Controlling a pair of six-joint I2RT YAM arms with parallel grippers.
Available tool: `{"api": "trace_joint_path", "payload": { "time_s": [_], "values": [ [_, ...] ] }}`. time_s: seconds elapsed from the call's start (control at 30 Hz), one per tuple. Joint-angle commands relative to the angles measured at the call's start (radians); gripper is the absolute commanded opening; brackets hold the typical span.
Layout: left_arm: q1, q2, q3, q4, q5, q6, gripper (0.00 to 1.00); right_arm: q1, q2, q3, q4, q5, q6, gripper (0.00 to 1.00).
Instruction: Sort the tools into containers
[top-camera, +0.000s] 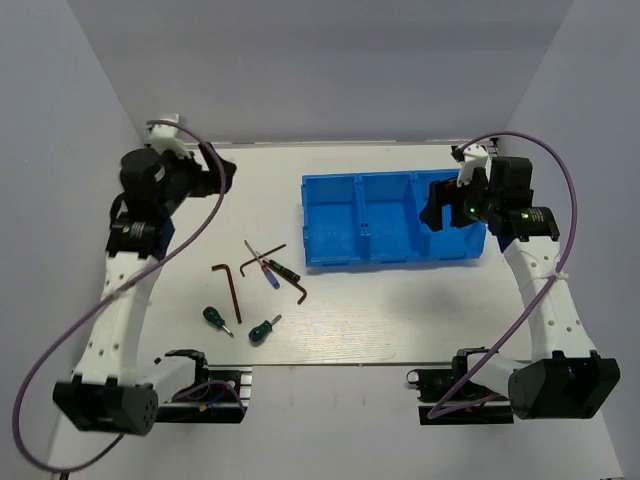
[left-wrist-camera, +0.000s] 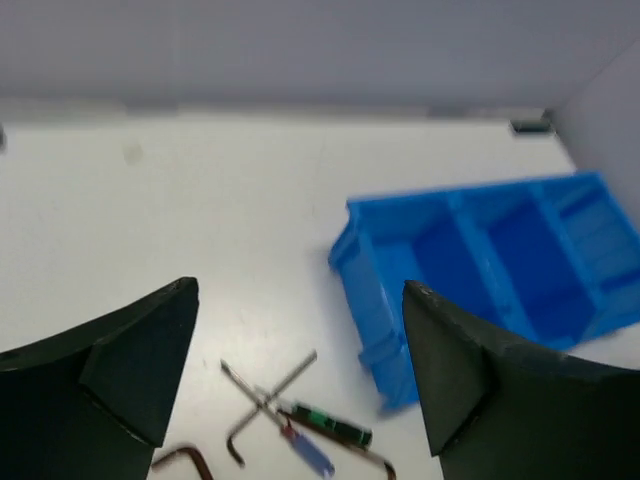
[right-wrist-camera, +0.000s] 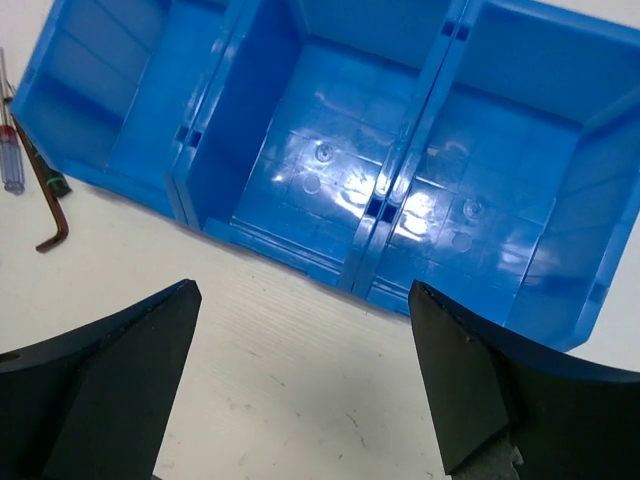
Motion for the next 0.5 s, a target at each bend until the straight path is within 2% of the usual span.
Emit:
{"api": "trace_joint_path", "payload": {
  "time_s": [0.0, 0.07, 0.1, 0.13, 0.17, 0.2, 0.23, 0.27, 0.3, 0.37, 0.43, 0.47],
  "values": [
    [-0.014, 0.076, -0.043, -0.149, 0.07, -0.008, 0.79, -0.001, 0.002, -0.028, 0.002, -0.03, -0.041, 0.91],
    [-0.014, 0.108, -0.065, -0.171, 0.095, -0.008, 0.65, -0.003, 0.004, -0.036, -0.002, -0.076, -0.073, 0.91],
    [-0.014, 0.134, -0.075, -0.18, 0.106, -0.008, 0.55, -0.006, 0.001, -0.049, -0.004, -0.11, -0.146, 0.91],
    [-0.014, 0.145, -0.087, -0.18, 0.106, -0.008, 0.38, -0.006, -0.005, -0.057, -0.01, -0.127, -0.177, 0.91],
    [-0.014, 0.145, -0.108, -0.18, 0.129, -0.008, 0.33, -0.003, -0.018, -0.074, -0.008, -0.16, -0.235, 0.91],
    [-0.014, 0.162, -0.118, -0.18, 0.129, -0.017, 0.28, -0.006, -0.022, -0.085, -0.016, -0.217, -0.28, 0.86],
    [-0.014, 0.18, -0.118, -0.189, 0.129, -0.026, 0.23, -0.007, -0.035, -0.091, -0.028, -0.245, -0.312, 0.67],
    [-0.014, 0.191, -0.127, -0.189, 0.129, -0.026, 0.12, 0.0, -0.035, -0.103, -0.03, -0.257, -0.317, 0.35],
    [-0.024, 0.2, -0.127, -0.209, 0.11, -0.026, 0.09, 0.008, -0.035, -0.105, -0.033, -0.279, -0.319, 0.0],
    [-0.033, 0.234, -0.127, -0.223, 0.065, -0.058, 0.0, 0.014, -0.015, -0.1, -0.075, -0.29, -0.312, 0.0],
    [-0.043, 0.272, -0.116, -0.246, 0.006, -0.089, 0.0, 0.03, 0.002, -0.105, -0.096, -0.28, -0.317, 0.0],
    [-0.044, 0.272, -0.116, -0.246, -0.015, -0.101, 0.02, 0.034, 0.004, -0.111, -0.094, -0.268, -0.32, 0.09]
  ]
}}
